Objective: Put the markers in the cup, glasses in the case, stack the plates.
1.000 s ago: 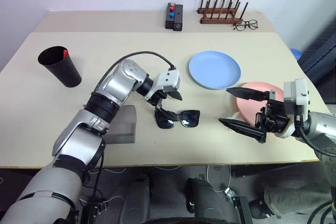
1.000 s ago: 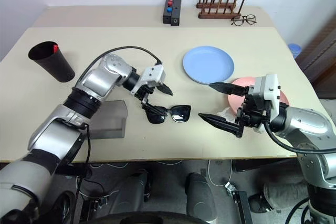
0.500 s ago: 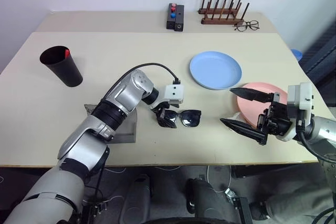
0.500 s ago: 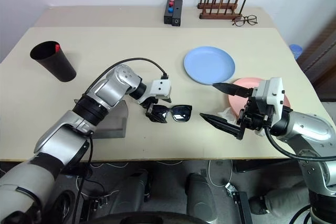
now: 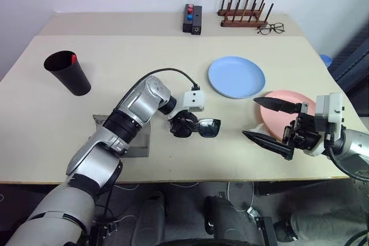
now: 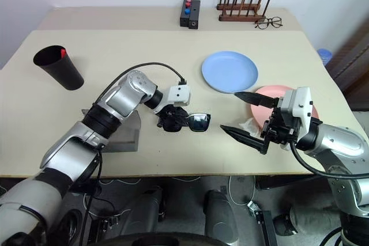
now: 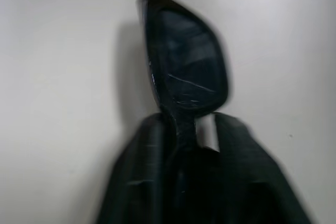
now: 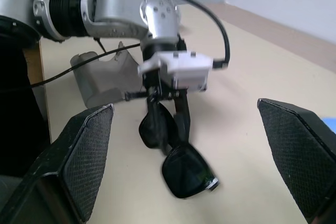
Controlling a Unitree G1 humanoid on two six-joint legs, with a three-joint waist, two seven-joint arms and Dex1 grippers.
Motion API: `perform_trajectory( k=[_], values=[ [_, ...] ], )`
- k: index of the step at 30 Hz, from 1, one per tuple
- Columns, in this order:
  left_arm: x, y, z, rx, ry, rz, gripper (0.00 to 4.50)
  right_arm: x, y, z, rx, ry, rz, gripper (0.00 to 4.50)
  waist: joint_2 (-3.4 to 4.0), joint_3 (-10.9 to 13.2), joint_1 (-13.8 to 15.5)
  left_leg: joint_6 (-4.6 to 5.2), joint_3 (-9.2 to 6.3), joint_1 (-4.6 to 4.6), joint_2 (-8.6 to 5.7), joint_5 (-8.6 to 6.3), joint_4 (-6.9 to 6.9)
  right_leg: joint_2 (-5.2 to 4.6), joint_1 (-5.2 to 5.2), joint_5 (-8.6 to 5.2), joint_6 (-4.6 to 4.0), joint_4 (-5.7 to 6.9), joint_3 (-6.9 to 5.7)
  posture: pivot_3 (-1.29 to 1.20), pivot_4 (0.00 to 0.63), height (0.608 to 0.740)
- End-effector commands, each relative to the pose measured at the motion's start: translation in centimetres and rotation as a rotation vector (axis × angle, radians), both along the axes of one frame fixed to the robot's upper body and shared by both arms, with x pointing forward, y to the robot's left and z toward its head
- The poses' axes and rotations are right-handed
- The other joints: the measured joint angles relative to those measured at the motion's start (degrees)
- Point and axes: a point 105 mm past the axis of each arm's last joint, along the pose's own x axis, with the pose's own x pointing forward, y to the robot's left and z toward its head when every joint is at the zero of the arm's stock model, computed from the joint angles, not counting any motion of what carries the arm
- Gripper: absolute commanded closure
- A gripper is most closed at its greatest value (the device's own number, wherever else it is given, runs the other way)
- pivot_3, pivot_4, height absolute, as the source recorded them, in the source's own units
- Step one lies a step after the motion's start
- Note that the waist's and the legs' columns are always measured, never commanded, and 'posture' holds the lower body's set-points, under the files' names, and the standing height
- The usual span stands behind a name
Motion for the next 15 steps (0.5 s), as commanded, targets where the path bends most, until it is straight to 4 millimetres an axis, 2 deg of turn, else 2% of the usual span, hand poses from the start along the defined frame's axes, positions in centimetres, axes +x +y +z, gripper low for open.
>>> perform_trajectory(
  k=[1, 6, 15],
  values=[
    [-0.1, 0.3, -0.7, 0.031, 0.025, 0.012, 4.49, 0.0, -0.2, 0.8, 0.003, -0.047, -0.009, 0.00, 0.02, 0.0, 0.0, 0.00, -0.03, 0.01, -0.01, 0.00, 0.04, 0.00, 0.08, 0.00, 0.00, -0.05, -0.02, 0.00, 0.150, 0.740],
    [0.6, 0.5, 1.6, -0.021, 0.063, 0.041, 4.49, 0.1, -0.3, 0.7, 0.000, -0.047, -0.015, 0.00, 0.02, 0.0, -0.2, -0.01, -0.02, -0.04, 0.00, -0.01, 0.03, 0.00, 0.16, 0.02, 0.00, -0.32, -0.04, 0.00, 0.150, 0.740],
    [0.3, 1.9, 4.7, -0.038, 0.138, 0.014, 4.49, 0.5, -0.2, 0.9, 0.000, -0.054, -0.014, 0.00, 0.02, 0.0, -0.2, 0.03, -0.01, -0.15, 0.00, -0.02, -0.07, 0.01, 0.02, 0.05, -0.04, -0.33, -0.07, 0.00, 0.150, 0.740]
  ],
)
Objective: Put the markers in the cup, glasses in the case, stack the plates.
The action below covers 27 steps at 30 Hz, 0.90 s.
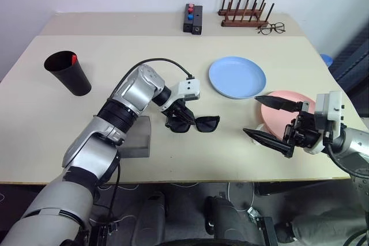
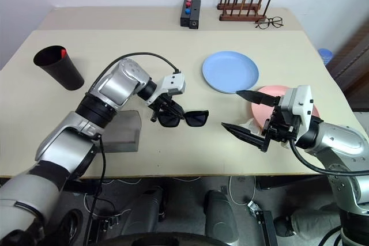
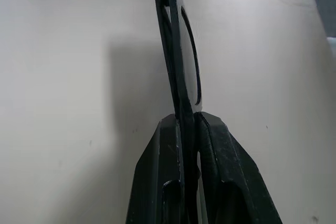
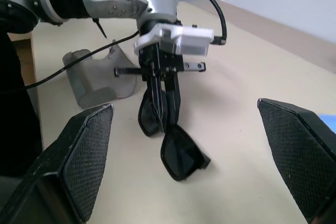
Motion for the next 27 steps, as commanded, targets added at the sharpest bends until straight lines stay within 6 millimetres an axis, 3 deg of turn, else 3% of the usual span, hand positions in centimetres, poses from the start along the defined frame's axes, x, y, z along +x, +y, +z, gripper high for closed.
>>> perform_trajectory(
  k=[1, 6, 11, 14, 21, 27],
  values=[
    [-0.3, 0.7, 2.4, -0.025, -0.006, -0.044, 4.49, 0.0, 0.1, 0.7, 0.000, -0.043, 0.007, 0.00, 0.00, 0.0, 0.0, 0.00, 0.00, 0.00, 0.00, 0.00, 0.00, 0.00, 0.00, 0.00, 0.00, 0.00, 0.00, 0.00, 0.150, 0.740],
    [0.4, 1.9, 5.4, -0.103, 0.020, 0.023, 4.49, 0.1, 0.2, 0.7, 0.002, -0.043, 0.011, 0.00, -0.01, 0.0, 0.1, 0.00, 0.00, -0.02, 0.00, 0.00, 0.00, 0.00, -0.01, 0.00, 0.00, 0.00, 0.00, 0.00, 0.150, 0.740],
    [1.1, 5.4, 9.3, -0.171, 0.027, 0.124, 4.49, 0.1, 0.2, 0.8, 0.002, -0.043, 0.013, 0.00, 0.02, 0.1, -0.3, 0.00, -0.01, -0.04, 0.01, 0.00, -0.03, 0.00, -0.06, 0.00, 0.01, 0.00, -0.01, 0.00, 0.150, 0.740],
    [-0.2, 7.4, 10.6, -0.185, 0.055, 0.125, 4.49, 0.3, 0.3, 0.8, 0.001, -0.045, 0.020, 0.00, 0.04, 0.1, -0.5, 0.00, 0.00, 0.02, 0.02, 0.00, -0.18, 0.00, -0.08, -0.01, 0.02, -0.01, 0.00, 0.00, 0.150, 0.740],
    [-2.8, 10.9, 11.3, -0.149, 0.134, 0.160, 4.49, 0.8, 0.5, 0.9, -0.001, -0.046, 0.044, 0.00, 0.05, 0.1, 0.0, 0.00, 0.01, 0.00, 0.02, 0.00, -0.17, -0.01, -0.09, -0.02, 0.01, -0.02, 0.02, 0.00, 0.150, 0.740],
    [-4.2, 15.7, 8.7, 0.001, 0.076, 0.190, 4.49, 1.0, 0.8, 1.0, 0.001, -0.046, 0.063, 0.00, 0.08, 0.1, -0.1, -0.01, 0.06, 0.00, 0.02, 0.00, -0.28, -0.03, -0.14, -0.01, 0.00, -0.11, 0.05, 0.00, 0.150, 0.740]
  ],
)
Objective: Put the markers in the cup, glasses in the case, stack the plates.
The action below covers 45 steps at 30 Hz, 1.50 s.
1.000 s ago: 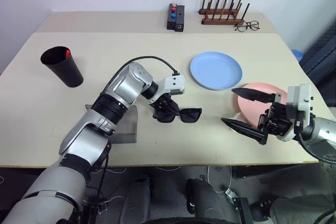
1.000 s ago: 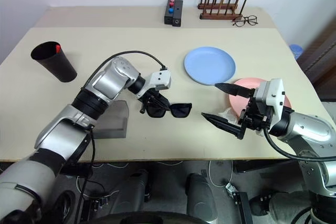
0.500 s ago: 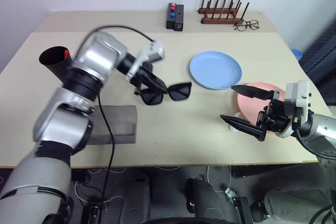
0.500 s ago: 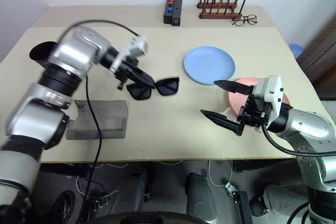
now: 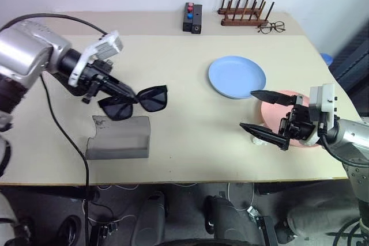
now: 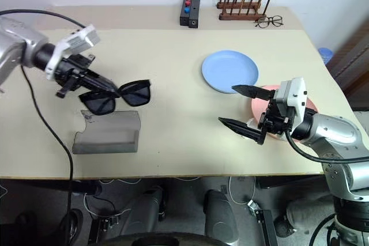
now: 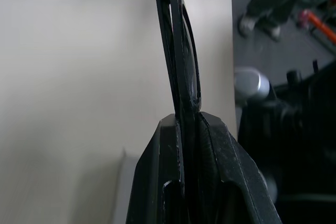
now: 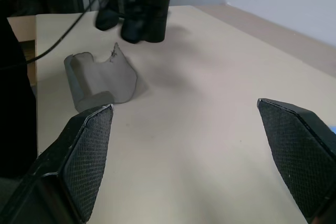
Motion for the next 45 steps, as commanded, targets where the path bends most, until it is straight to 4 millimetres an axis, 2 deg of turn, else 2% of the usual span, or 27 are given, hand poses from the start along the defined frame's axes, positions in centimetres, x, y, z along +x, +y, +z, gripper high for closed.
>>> perform_trajectory(
  k=[1, 4, 9, 18, 25, 29, 43, 45],
  values=[
    [-0.6, 1.8, -1.1, 0.082, -0.046, -0.036, 4.49, -0.1, 0.2, 0.8, 0.005, -0.045, 0.019, 0.00, 0.01, 0.0, 0.0, 0.00, 0.00, 0.02, 0.00, 0.00, -0.01, 0.00, 0.00, 0.00, 0.00, 0.02, 0.00, 0.00, 0.150, 0.740],
    [-0.3, 4.0, -3.3, 0.156, -0.117, -0.081, 4.49, 0.0, 0.2, 0.9, 0.005, -0.044, 0.027, 0.00, 0.01, 0.0, 0.2, 0.00, 0.02, 0.01, 0.01, 0.00, 0.01, 0.01, -0.01, 0.00, -0.01, 0.03, 0.00, 0.00, 0.150, 0.740],
    [-0.7, 4.9, -5.5, 0.183, -0.125, -0.135, 4.49, 0.1, 0.5, 1.0, 0.007, -0.045, 0.042, 0.00, -0.03, 0.0, 0.2, -0.01, 0.03, -0.10, 0.00, 0.00, 0.08, 0.00, -0.01, 0.01, -0.01, -0.01, -0.01, 0.00, 0.150, 0.740],
    [-0.9, 4.6, -7.7, 0.155, -0.154, -0.233, 4.49, -0.1, 0.7, 1.2, 0.006, -0.044, 0.050, 0.00, -0.03, 0.0, 0.2, 0.00, 0.06, -0.06, 0.00, 0.00, 0.06, -0.01, -0.01, 0.01, -0.01, -0.01, 0.00, 0.00, 0.150, 0.740],
    [-1.1, 3.9, -9.7, 0.120, -0.102, -0.249, 4.49, -0.5, 0.6, 1.3, -0.001, -0.042, 0.041, 0.00, -0.02, 0.0, 0.2, 0.00, 0.07, -0.05, 0.00, 0.01, 0.07, -0.01, 0.00, 0.01, -0.01, 0.00, 0.00, 0.00, 0.150, 0.740],
    [-1.4, 3.9, -10.2, 0.112, -0.022, -0.199, 4.49, -0.7, 0.4, 1.3, -0.008, -0.037, 0.033, 0.00, -0.03, 0.0, 0.2, 0.00, 0.06, -0.05, 0.00, 0.01, 0.06, 0.00, -0.01, 0.01, -0.01, 0.04, 0.00, 0.00, 0.150, 0.740],
    [-1.8, 3.7, -11.1, 0.058, 0.051, -0.160, 4.49, -0.8, 0.4, 1.2, -0.009, -0.028, 0.034, 0.00, -0.02, 0.0, 0.2, 0.00, 0.06, -0.03, 0.00, 0.01, 0.08, 0.00, 0.01, 0.01, -0.01, 0.03, 0.00, 0.00, 0.150, 0.740],
    [-1.9, 3.8, -11.3, 0.059, 0.069, -0.150, 3.58, -0.8, 0.4, 1.2, -0.011, -0.028, 0.034, 0.00, -0.02, 0.0, 0.2, 0.00, 0.06, -0.03, 0.00, 0.01, 0.08, 0.00, 0.01, 0.01, -0.01, 0.04, 0.00, 0.00, 0.150, 0.740]
  ],
)
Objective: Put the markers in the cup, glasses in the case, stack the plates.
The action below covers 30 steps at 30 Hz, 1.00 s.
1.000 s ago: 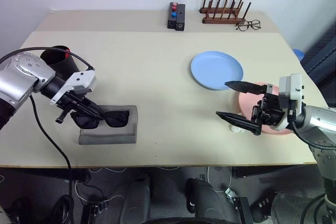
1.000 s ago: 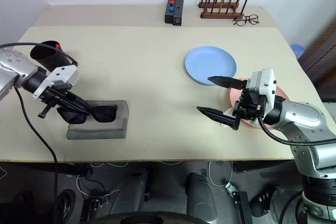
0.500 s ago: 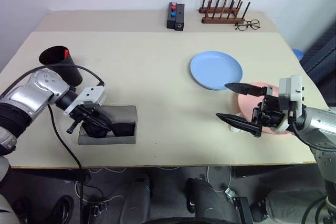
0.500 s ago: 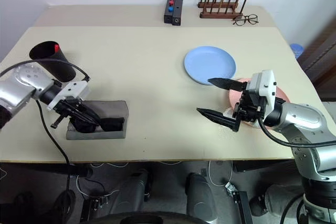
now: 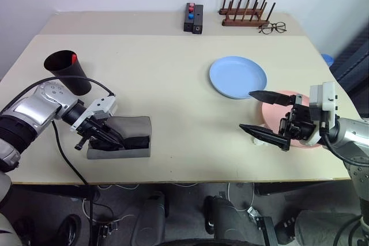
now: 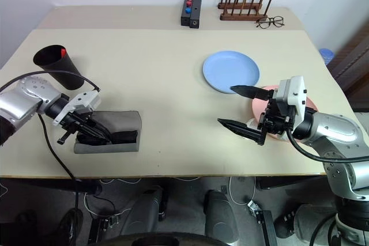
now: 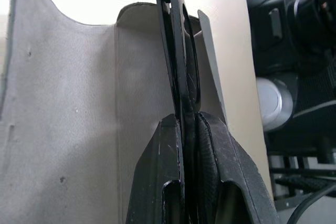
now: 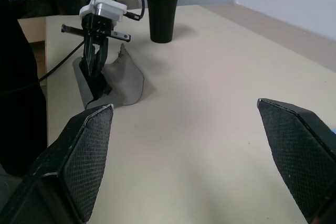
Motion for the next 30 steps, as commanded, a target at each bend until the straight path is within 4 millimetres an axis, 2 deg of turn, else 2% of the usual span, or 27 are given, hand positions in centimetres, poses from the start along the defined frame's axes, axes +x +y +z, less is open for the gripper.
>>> perform_trajectory(
  k=[1, 6, 7, 8, 19, 25, 30],
  values=[
    [-0.2, 0.2, 0.0, -0.017, 0.026, 0.022, 3.24, -0.5, 0.1, 1.0, -0.010, -0.046, 0.010, 0.00, 0.00, 0.0, 0.0, 0.00, 0.00, 0.00, 0.00, 0.00, 0.00, 0.00, 0.00, 0.00, 0.00, 0.00, 0.00, 0.00, 0.150, 0.740],
    [-0.4, 0.2, -0.4, -0.016, 0.043, 0.024, 0.71, -0.4, 0.1, 1.0, -0.015, -0.046, 0.008, 0.00, 0.00, 0.0, 0.0, 0.00, 0.00, 0.00, 0.00, 0.00, 0.00, 0.00, 0.00, 0.00, 0.00, 0.00, 0.00, 0.00, 0.150, 0.740],
    [-0.4, 0.2, -0.5, -0.014, 0.046, 0.024, 0.28, -0.4, 0.1, 1.0, -0.016, -0.046, 0.008, 0.00, 0.00, 0.0, 0.0, 0.00, 0.00, 0.00, 0.00, 0.00, 0.00, 0.00, 0.00, 0.00, 0.00, 0.00, 0.00, 0.00, 0.150, 0.740],
    [-0.4, 0.2, -0.5, -0.013, 0.047, 0.025, 0.04, -0.4, 0.1, 1.0, -0.015, -0.046, 0.008, 0.00, 0.00, 0.0, 0.0, 0.00, 0.00, 0.00, 0.00, 0.00, 0.00, 0.00, 0.00, 0.00, 0.00, 0.00, 0.00, 0.00, 0.150, 0.740],
    [0.9, 0.5, -0.2, -0.015, -0.026, 0.034, 0.04, -0.1, 0.1, 1.0, -0.010, -0.053, 0.006, 0.00, 0.00, 0.0, 0.0, 0.00, 0.00, 0.00, 0.00, 0.00, 0.00, -0.01, 0.00, 0.00, 0.00, -0.02, 0.00, 0.00, 0.150, 0.740],
    [1.4, -0.3, 2.5, -0.077, -0.077, 0.043, 0.04, 0.0, 0.1, 1.1, -0.008, -0.055, 0.007, 0.00, 0.00, 0.0, 0.1, 0.00, -0.01, -0.02, 0.00, 0.00, 0.00, 0.00, 0.00, 0.00, 0.00, -0.02, -0.01, 0.00, 0.150, 0.740],
    [1.3, -0.3, 3.8, -0.068, -0.073, 0.062, 0.04, 0.0, 0.1, 1.1, -0.007, -0.057, 0.006, 0.00, 0.00, 0.0, 0.0, 0.00, 0.00, 0.00, 0.00, 0.00, -0.03, -0.01, -0.01, 0.00, 0.00, -0.02, 0.00, 0.00, 0.150, 0.740]
  ],
)
